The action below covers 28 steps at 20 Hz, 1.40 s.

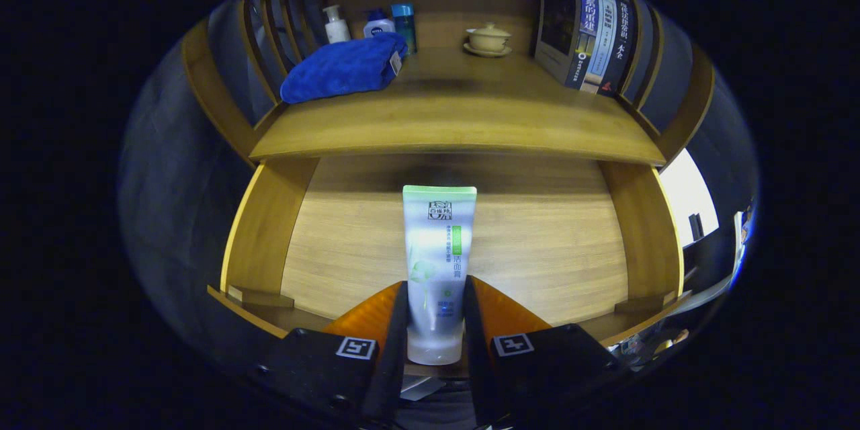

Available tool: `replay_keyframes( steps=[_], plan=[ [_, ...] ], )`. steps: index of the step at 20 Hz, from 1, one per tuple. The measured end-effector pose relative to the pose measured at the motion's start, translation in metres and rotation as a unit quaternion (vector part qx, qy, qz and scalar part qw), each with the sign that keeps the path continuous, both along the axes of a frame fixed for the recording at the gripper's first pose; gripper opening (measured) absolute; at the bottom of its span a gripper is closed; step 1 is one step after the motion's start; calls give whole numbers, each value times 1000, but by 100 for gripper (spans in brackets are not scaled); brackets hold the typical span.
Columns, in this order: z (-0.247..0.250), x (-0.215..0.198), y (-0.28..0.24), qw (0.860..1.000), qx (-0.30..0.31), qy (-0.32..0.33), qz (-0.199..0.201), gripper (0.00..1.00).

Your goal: Pull open the drawer, take out the items inside it, and place them on the countertop above the cabinet.

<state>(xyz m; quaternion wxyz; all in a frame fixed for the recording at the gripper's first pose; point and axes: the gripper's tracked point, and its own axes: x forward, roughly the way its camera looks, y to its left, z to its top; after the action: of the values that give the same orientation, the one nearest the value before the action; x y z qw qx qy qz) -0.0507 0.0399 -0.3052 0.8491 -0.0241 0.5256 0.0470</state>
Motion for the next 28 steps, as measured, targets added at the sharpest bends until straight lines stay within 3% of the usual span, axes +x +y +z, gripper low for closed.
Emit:
replay_keyframes(
  steps=[8,13,21,25,28],
  plan=[
    [54,34,-3,998,-1,-56,-11,50],
    [76,83,4,995,6,-98,-29,50],
    [71,171,-8,989,-8,-133,-69,50],
    [49,189,-14,988,-12,-124,-88,50],
    [51,195,-8,987,0,-137,-86,59]
  ],
)
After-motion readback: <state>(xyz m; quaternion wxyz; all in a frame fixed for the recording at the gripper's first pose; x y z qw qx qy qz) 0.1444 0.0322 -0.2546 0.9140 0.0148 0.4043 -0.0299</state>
